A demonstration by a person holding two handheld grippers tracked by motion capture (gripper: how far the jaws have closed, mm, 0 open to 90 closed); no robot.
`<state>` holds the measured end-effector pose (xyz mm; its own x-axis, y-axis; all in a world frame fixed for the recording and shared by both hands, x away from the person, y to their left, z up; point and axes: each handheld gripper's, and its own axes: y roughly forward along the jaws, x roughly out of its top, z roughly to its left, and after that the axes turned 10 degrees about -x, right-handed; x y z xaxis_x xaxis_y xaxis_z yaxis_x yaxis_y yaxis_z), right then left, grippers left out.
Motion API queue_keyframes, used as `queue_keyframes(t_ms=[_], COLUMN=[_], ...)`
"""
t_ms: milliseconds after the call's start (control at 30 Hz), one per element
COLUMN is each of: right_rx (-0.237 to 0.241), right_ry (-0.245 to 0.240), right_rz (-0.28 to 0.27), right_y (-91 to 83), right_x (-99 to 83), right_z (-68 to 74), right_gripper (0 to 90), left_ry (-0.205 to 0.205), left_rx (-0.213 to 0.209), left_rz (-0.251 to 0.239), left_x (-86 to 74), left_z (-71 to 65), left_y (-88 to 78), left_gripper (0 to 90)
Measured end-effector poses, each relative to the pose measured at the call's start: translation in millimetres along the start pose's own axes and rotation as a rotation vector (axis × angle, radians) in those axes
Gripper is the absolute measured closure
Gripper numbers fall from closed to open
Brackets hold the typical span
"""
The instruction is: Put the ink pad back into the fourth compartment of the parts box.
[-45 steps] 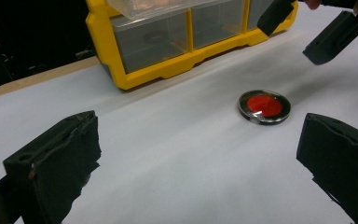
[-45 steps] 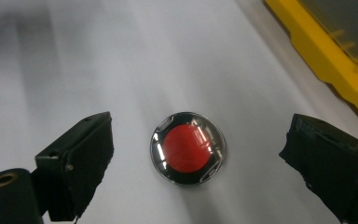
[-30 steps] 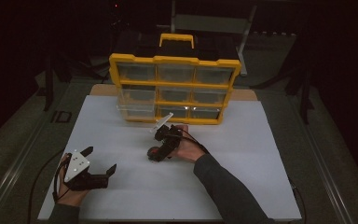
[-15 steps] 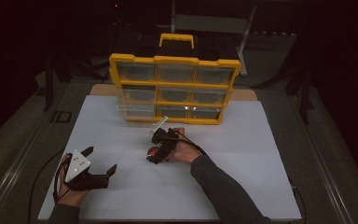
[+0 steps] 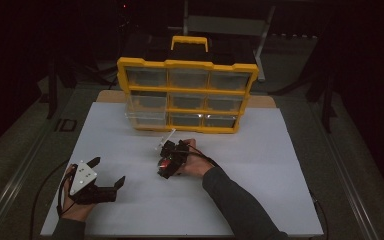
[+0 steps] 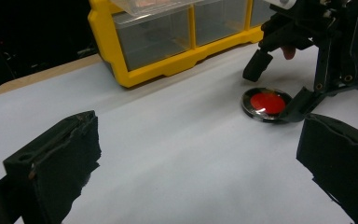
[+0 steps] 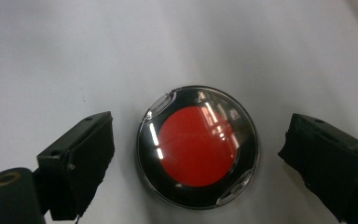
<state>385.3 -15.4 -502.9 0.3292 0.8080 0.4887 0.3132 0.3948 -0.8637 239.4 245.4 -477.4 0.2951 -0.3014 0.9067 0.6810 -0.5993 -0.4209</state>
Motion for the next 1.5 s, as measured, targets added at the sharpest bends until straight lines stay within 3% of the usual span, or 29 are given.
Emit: queue_keyframes(t_ms=[200, 500, 833, 1000, 1033, 1133, 1233, 1300, 1500], right_rx=[-0.005, -0.008, -0.004, -0.010, -0.012, -0.007, -0.008, -0.006, -0.002], right_ry=[-0.015, 0.000, -0.011, -0.012, -0.035, -0.011, -0.022, 0.008, 0.008], right_rz=[0.006, 0.028, 0.039, 0.041, 0.032, 0.032, 0.027, 0.039, 0.037], right_y=[2.6, 4.9, 1.5, 1.1, 1.9, 1.7, 1.9, 0.9, -0.2], right_x=[0.2, -1.8, -1.4, -1.1, -1.7, -1.3, -1.5, -0.7, -1.0], right_z=[2.2, 2.5, 1.8, 2.3, 0.6, 2.1, 1.1, 2.6, 0.1], right_gripper=[9.9, 16.8, 29.2, 29.5, 29.5, 29.5, 29.5, 29.5, 29.5], left_ry=[0.000, -0.002, -0.002, -0.002, -0.002, -0.002, -0.001, -0.001, 0.001], left_rx=[0.000, 0.001, 0.005, 0.003, 0.004, 0.004, 0.003, 0.002, 0.003], left_rz=[0.001, 0.002, 0.004, 0.004, 0.004, 0.005, 0.007, 0.006, 0.010], left_x=[0.0, -0.2, -0.1, 0.0, 0.0, -0.1, -0.2, -0.2, -0.3], left_z=[0.0, 0.0, -0.5, -0.6, -0.5, -0.4, -0.3, -0.2, -0.4], left_y=[0.0, 0.3, 1.0, 0.9, 0.9, 1.1, 1.3, 1.2, 1.5], left_gripper=[0.0, 0.0, 0.0, 0.0, 0.0, 0.0, 0.0, 0.0, 0.0])
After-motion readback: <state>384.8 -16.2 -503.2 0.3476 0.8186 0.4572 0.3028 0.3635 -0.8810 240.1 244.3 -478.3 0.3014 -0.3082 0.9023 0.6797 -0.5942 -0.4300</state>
